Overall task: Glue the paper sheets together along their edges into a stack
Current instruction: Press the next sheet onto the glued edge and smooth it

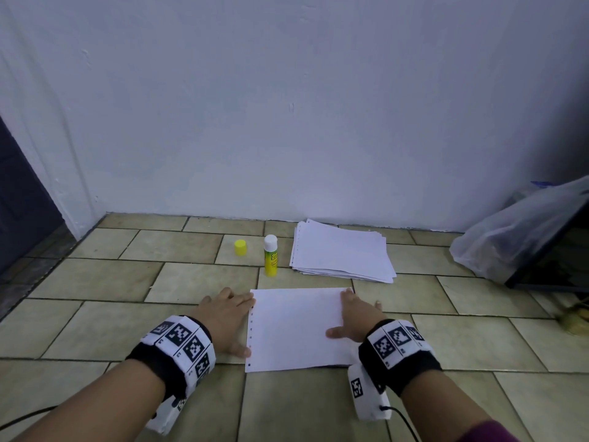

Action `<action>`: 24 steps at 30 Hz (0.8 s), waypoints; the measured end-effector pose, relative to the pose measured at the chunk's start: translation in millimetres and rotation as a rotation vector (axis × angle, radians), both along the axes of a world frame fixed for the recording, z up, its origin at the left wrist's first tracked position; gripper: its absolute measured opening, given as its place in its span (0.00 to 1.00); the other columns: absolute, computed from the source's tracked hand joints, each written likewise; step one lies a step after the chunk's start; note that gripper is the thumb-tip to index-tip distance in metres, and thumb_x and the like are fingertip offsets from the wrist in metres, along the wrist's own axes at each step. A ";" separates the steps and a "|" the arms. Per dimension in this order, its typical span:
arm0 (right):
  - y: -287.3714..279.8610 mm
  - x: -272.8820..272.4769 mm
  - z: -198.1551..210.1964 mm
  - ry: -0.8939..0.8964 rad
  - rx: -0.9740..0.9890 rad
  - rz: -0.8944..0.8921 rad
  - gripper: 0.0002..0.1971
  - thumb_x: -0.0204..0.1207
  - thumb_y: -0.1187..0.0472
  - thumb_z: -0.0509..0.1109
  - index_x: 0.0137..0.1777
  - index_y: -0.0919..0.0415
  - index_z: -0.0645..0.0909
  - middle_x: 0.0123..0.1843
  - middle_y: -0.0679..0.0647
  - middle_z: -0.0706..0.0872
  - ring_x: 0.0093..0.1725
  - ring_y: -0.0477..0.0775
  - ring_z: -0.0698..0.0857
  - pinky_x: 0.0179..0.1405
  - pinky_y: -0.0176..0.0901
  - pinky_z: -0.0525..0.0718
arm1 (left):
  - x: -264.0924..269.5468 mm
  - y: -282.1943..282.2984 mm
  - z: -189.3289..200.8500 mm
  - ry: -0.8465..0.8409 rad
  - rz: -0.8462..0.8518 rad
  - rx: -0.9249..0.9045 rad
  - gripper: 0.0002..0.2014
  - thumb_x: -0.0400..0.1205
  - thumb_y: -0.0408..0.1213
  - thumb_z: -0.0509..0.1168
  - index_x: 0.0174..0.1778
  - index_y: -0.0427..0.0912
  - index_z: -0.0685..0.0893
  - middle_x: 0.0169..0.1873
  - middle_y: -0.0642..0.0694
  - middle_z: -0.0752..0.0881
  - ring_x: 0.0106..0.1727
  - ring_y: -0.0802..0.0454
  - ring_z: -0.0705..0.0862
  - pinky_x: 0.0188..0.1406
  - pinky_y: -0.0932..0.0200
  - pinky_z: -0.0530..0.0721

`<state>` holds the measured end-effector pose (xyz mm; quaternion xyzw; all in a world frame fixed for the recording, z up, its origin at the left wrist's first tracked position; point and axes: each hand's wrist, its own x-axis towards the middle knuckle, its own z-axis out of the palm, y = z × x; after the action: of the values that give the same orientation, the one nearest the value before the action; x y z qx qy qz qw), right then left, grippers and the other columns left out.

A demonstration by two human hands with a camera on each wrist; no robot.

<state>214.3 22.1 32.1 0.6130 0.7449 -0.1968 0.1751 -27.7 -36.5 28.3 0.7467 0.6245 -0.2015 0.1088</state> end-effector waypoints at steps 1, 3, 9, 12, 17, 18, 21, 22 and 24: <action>0.2 0.8 1.0 0.021 0.017 -0.002 0.50 0.76 0.41 0.68 0.83 0.68 0.42 0.86 0.57 0.48 0.82 0.53 0.61 0.80 0.63 0.47 | 0.2 1.0 2.1 0.004 -0.002 -0.007 0.49 0.76 0.64 0.66 0.85 0.47 0.48 0.84 0.56 0.50 0.80 0.49 0.55 0.77 0.45 0.64; -0.4 -2.5 3.0 -0.008 0.051 0.021 0.48 0.75 0.42 0.71 0.82 0.68 0.48 0.84 0.59 0.54 0.81 0.56 0.61 0.80 0.62 0.51 | 2.5 4.6 9.2 0.019 0.003 -0.013 0.47 0.74 0.67 0.65 0.83 0.48 0.56 0.82 0.54 0.59 0.79 0.50 0.59 0.75 0.46 0.65; -8.5 -21.5 6.7 -0.312 0.192 0.101 0.27 0.77 0.52 0.69 0.74 0.57 0.68 0.78 0.62 0.58 0.78 0.64 0.57 0.69 0.60 0.66 | 31.6 14.8 21.7 -0.033 -0.076 0.095 0.22 0.82 0.57 0.61 0.65 0.45 0.77 0.66 0.47 0.76 0.67 0.47 0.73 0.65 0.50 0.71; -13.7 -32.3 0.9 -0.230 0.169 0.111 0.26 0.79 0.60 0.64 0.76 0.58 0.65 0.75 0.62 0.64 0.75 0.64 0.62 0.67 0.56 0.70 | 49.2 12.7 10.2 -0.185 -0.186 0.109 0.25 0.82 0.49 0.64 0.75 0.47 0.70 0.71 0.47 0.73 0.72 0.47 0.70 0.70 0.49 0.70; -24.2 -47.0 -5.8 0.081 0.091 0.102 0.34 0.77 0.55 0.70 0.77 0.67 0.59 0.75 0.64 0.65 0.75 0.65 0.65 0.71 0.55 0.72 | 60.0 2.8 4.4 -0.129 -0.194 0.130 0.22 0.81 0.54 0.63 0.68 0.47 0.78 0.63 0.45 0.77 0.67 0.47 0.71 0.62 0.52 0.71; -25.8 -50.1 -6.7 0.122 0.068 0.142 0.37 0.76 0.54 0.72 0.78 0.67 0.58 0.77 0.63 0.63 0.76 0.64 0.64 0.73 0.56 0.71 | 60.5 2.6 4.6 -0.112 -0.176 0.145 0.23 0.81 0.55 0.64 0.66 0.45 0.78 0.62 0.44 0.77 0.66 0.46 0.72 0.60 0.52 0.72; -29.6 -58.5 -4.2 0.178 -0.010 0.271 0.42 0.76 0.59 0.72 0.82 0.67 0.50 0.82 0.62 0.54 0.80 0.62 0.60 0.77 0.56 0.65 | 58.1 3.2 -2.7 -0.178 -0.079 0.163 0.31 0.78 0.55 0.66 0.72 0.42 0.71 0.68 0.45 0.74 0.71 0.48 0.70 0.67 0.54 0.72; -30.0 -59.7 -2.5 0.183 -0.022 0.295 0.43 0.77 0.61 0.71 0.83 0.67 0.47 0.84 0.62 0.51 0.81 0.61 0.59 0.78 0.56 0.62 | 56.4 3.5 -6.9 -0.208 -0.056 0.150 0.35 0.78 0.56 0.67 0.77 0.41 0.67 0.72 0.45 0.71 0.74 0.49 0.68 0.72 0.54 0.70; -30.1 -57.8 0.5 0.170 -0.035 0.335 0.42 0.80 0.59 0.68 0.83 0.66 0.43 0.85 0.60 0.46 0.83 0.58 0.55 0.81 0.58 0.52 | 54.1 2.8 -10.7 -0.202 -0.046 0.118 0.39 0.80 0.56 0.65 0.82 0.40 0.60 0.79 0.44 0.65 0.80 0.49 0.62 0.78 0.51 0.65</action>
<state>156.5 -7.9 32.6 0.4585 0.8451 -0.2289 0.1523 26.4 -33.7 17.6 0.7823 0.6040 -0.0906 0.1224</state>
